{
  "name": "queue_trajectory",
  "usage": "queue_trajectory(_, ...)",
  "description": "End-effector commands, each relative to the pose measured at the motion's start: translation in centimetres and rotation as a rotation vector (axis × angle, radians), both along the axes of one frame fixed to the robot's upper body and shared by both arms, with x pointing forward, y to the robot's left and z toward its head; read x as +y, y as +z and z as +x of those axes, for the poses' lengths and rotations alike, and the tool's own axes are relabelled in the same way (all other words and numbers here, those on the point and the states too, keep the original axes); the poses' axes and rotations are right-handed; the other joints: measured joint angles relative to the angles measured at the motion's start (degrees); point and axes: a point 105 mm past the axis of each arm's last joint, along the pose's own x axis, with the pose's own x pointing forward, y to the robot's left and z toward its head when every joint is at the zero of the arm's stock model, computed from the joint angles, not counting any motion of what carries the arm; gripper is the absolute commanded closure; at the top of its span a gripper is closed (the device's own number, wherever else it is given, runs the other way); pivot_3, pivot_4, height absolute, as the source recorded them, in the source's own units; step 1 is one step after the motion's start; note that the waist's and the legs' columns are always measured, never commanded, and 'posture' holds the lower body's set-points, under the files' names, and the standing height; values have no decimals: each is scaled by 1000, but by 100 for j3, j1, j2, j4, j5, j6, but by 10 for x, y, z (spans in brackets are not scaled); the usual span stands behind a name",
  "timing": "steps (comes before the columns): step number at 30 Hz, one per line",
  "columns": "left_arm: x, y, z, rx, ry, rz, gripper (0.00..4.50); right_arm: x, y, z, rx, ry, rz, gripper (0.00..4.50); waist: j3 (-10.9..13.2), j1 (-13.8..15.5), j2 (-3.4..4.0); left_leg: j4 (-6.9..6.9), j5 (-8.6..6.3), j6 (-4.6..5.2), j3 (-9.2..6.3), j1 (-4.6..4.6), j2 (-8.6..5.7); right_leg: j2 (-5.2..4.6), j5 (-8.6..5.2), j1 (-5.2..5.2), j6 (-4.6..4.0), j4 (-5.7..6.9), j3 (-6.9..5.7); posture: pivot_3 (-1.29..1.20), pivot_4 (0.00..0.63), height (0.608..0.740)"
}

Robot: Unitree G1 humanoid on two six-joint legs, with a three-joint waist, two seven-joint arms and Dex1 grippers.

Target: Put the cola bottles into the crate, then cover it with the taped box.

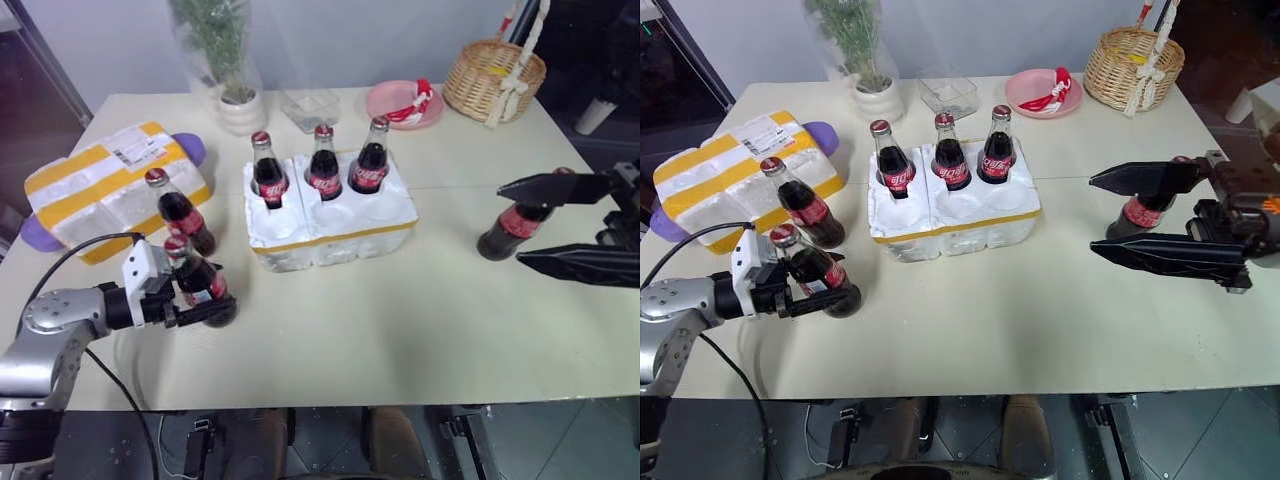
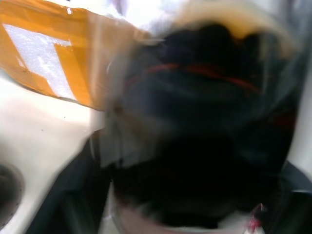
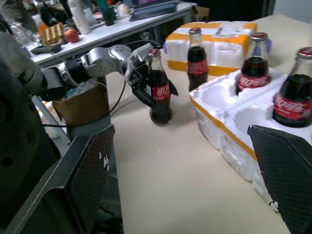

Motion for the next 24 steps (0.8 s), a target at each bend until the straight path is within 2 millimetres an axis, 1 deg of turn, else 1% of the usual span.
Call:
queue_trajectory(1,0,16,-2,-17,-25,11,1638,-2,5,1,-43,-13,18,0,0,-6,0,0,0,0,0,0,0,1,0,0,0,0,0,0,150,737)
queue_trajectory(3,-7,26,-6,-18,-68,-11,1638,-2,4,3,-46,-19,26,0,1,-10,-1,-1,0,0,0,-1,1,1,0,-1,0,0,0,0,150,737)
queue_trajectory(5,-18,39,-5,-38,-102,-50,1638,-3,1,5,-47,-27,29,0,3,-5,-4,-1,0,1,0,-1,1,1,0,-1,0,-1,0,0,150,737)
queue_trajectory(7,-34,55,-1,-66,-148,-101,1638,-4,-2,8,-47,-37,35,0,5,53,-10,3,0,0,-4,-2,1,2,0,1,0,0,-2,0,150,737)
queue_trajectory(11,-60,74,5,-110,-236,-130,1638,-3,-7,12,-49,-41,44,0,6,98,-13,16,0,0,-7,-5,-7,-1,8,7,14,-2,-2,0,150,737)
queue_trajectory(15,-76,94,16,-115,-321,-129,1638,-3,-10,14,-53,-47,46,0,6,93,-13,13,0,1,-8,-4,-6,4,8,4,15,5,-2,0,150,737)
queue_trajectory(18,-83,109,24,-130,-384,-126,1638,-2,-12,15,-54,-48,50,0,7,71,-15,13,0,1,-8,-5,-6,4,8,5,15,4,-2,0,150,737)
queue_trajectory(21,-94,133,31,-127,-468,-163,1638,-2,-13,14,-58,-54,57,0,10,74,-19,13,1,2,-8,-5,-6,5,8,5,15,4,-2,0,150,737)
queue_trajectory(24,-107,150,36,-109,-538,-202,1638,-2,-13,14,-61,-65,65,0,11,76,-22,15,1,2,-8,-6,-7,4,8,6,16,4,-2,0,150,737)
